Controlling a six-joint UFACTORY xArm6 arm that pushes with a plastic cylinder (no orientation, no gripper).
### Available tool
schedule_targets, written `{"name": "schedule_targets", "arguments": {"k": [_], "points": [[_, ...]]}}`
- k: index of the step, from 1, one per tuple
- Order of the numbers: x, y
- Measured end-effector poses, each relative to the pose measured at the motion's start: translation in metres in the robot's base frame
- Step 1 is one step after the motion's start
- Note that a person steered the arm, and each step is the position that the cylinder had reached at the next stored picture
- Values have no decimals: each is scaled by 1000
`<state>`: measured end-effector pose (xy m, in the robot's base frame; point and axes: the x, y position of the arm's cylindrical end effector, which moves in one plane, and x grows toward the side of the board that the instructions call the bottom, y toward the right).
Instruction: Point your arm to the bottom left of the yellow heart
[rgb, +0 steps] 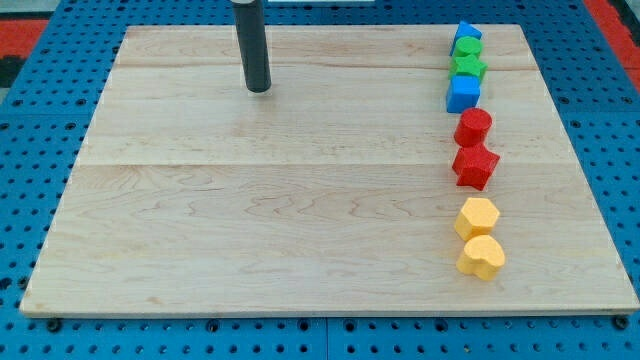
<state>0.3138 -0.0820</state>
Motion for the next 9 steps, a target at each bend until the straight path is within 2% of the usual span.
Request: {"name": "schedule_targets", "arguments": {"k": [1,2,3,6,9], "points": [[0,-4],[20,-83],[18,-122],[20,-107],[20,-58]]}}
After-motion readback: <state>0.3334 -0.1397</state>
